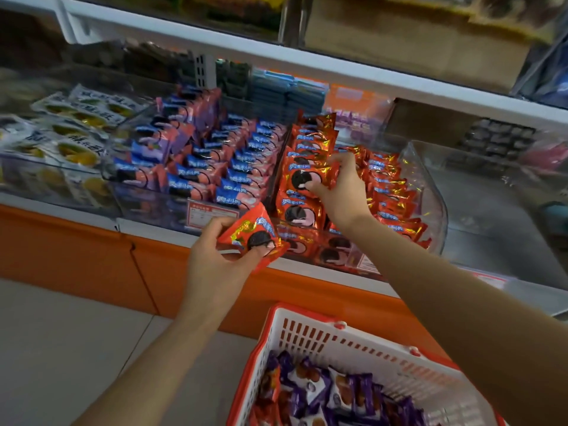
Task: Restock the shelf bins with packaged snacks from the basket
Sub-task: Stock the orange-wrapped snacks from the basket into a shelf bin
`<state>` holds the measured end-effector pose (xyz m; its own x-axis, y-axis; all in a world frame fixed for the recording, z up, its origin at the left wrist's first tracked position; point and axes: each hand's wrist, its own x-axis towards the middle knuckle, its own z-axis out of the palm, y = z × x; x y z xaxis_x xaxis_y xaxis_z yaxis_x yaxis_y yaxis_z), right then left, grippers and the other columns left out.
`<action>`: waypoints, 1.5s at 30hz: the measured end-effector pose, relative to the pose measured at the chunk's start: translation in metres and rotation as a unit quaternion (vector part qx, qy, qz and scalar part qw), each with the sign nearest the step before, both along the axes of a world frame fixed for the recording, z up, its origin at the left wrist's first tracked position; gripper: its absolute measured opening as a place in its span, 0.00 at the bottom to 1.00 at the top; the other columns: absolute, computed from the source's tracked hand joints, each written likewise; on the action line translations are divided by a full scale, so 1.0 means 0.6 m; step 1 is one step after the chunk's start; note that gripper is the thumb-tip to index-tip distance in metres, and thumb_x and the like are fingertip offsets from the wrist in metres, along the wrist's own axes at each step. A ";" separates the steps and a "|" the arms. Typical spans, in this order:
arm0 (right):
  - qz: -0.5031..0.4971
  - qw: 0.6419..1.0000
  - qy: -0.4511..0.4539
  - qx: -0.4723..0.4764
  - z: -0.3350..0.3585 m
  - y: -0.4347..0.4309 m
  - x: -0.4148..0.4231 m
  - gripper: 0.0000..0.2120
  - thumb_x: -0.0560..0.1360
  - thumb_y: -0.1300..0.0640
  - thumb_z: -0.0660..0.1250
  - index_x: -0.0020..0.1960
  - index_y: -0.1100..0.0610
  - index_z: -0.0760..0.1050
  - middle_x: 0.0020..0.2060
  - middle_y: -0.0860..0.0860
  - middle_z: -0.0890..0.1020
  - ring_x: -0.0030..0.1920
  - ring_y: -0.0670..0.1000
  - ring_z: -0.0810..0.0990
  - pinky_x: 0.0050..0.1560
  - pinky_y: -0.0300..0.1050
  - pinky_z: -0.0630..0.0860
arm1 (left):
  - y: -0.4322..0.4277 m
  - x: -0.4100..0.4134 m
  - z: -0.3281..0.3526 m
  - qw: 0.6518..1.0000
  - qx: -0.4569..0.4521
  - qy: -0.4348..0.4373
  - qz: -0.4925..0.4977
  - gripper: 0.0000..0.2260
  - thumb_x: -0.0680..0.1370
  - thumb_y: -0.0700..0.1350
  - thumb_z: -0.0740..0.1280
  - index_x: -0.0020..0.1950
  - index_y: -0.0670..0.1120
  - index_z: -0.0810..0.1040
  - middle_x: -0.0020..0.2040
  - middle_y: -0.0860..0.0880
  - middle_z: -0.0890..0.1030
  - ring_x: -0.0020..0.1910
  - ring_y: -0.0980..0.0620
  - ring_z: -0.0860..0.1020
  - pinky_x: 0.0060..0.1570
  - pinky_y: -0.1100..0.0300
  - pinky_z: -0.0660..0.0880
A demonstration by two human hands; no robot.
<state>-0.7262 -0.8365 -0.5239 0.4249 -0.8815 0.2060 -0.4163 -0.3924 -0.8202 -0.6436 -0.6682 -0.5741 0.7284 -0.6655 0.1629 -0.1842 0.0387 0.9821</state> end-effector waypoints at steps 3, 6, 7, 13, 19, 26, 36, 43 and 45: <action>0.000 0.987 0.089 -0.133 -0.006 0.002 0.005 0.17 0.78 0.58 0.65 0.64 0.54 0.65 0.59 0.55 0.73 0.56 0.54 0.75 0.53 0.48 0.75 | -0.003 -0.005 0.004 1.000 -0.006 0.015 -0.006 0.14 0.68 0.42 0.76 0.45 0.53 0.73 0.45 0.53 0.81 0.44 0.57 0.80 0.34 0.73 0.73; -0.032 0.919 0.238 -0.311 -0.006 -0.007 0.003 0.17 0.78 0.51 0.64 0.65 0.54 0.68 0.63 0.56 0.69 0.64 0.56 0.66 0.62 0.49 0.66 | -0.005 -0.012 0.010 0.999 -0.005 0.028 -0.014 0.15 0.68 0.44 0.77 0.47 0.53 0.74 0.47 0.53 0.82 0.46 0.54 0.81 0.35 0.71 0.75; -0.036 0.903 0.261 -0.338 -0.003 -0.008 0.002 0.18 0.78 0.50 0.64 0.65 0.54 0.68 0.63 0.56 0.69 0.64 0.56 0.66 0.63 0.49 0.65 | -0.006 -0.015 0.012 0.999 -0.006 0.034 -0.016 0.15 0.68 0.44 0.77 0.47 0.53 0.74 0.47 0.52 0.82 0.46 0.54 0.81 0.35 0.70 0.75; -0.001 0.947 0.140 -0.290 0.021 0.031 -0.025 0.16 0.78 0.51 0.63 0.64 0.55 0.68 0.60 0.52 0.70 0.61 0.51 0.69 0.62 0.46 0.68 | -0.002 -0.032 0.033 0.996 -0.022 0.077 -0.042 0.13 0.71 0.40 0.74 0.51 0.49 0.75 0.46 0.52 0.82 0.42 0.62 0.81 0.33 0.73 0.73; 0.146 0.989 -0.016 0.032 0.030 0.123 -0.109 0.08 0.78 0.45 0.56 0.53 0.44 0.70 0.49 0.41 0.77 0.50 0.40 0.78 0.51 0.43 0.80 | -0.008 -0.052 0.045 0.990 -0.055 0.092 -0.089 0.15 0.70 0.47 0.73 0.54 0.49 0.75 0.49 0.51 0.83 0.49 0.55 0.82 0.48 0.58 0.80; 0.123 0.982 -0.042 0.137 0.036 0.113 -0.159 0.17 0.66 0.46 0.70 0.53 0.43 0.72 0.48 0.43 0.81 0.46 0.41 0.82 0.42 0.36 0.80 | -0.026 -0.085 0.063 0.990 -0.046 0.027 -0.129 0.17 0.68 0.53 0.70 0.54 0.51 0.73 0.49 0.54 0.81 0.49 0.59 0.81 0.46 0.63 0.79; -0.074 0.993 -0.090 0.024 0.028 -0.060 -0.126 0.16 0.74 0.49 0.69 0.58 0.57 0.74 0.47 0.49 0.82 0.45 0.46 0.81 0.46 0.43 0.77 | -0.126 0.060 0.052 0.812 0.076 -0.577 -0.046 0.18 0.77 0.51 0.55 0.57 0.42 0.76 0.54 0.45 0.77 0.57 0.50 0.71 0.57 0.51 0.71; -0.144 0.988 0.002 -0.055 0.019 -0.201 -0.043 0.14 0.78 0.53 0.66 0.59 0.59 0.73 0.53 0.54 0.81 0.52 0.51 0.79 0.48 0.43 0.70 | -0.165 0.122 0.021 0.758 0.076 -0.642 -0.086 0.15 0.76 0.48 0.56 0.56 0.42 0.74 0.59 0.42 0.76 0.61 0.46 0.70 0.61 0.51 0.70; -0.146 0.986 0.030 -0.071 0.011 -0.223 -0.027 0.16 0.78 0.51 0.65 0.60 0.60 0.72 0.54 0.57 0.80 0.55 0.57 0.78 0.50 0.45 0.71 | -0.168 0.127 0.016 0.757 0.049 -0.646 -0.089 0.14 0.76 0.46 0.57 0.55 0.40 0.75 0.59 0.40 0.76 0.60 0.45 0.70 0.60 0.53 0.66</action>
<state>-0.7424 -0.9705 -0.5175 0.1731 -0.9322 0.3178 -0.5739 -0.3577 -0.7367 -0.5672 -0.7692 -0.5646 -0.0977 -0.7894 0.6061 -0.9934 0.1136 -0.0122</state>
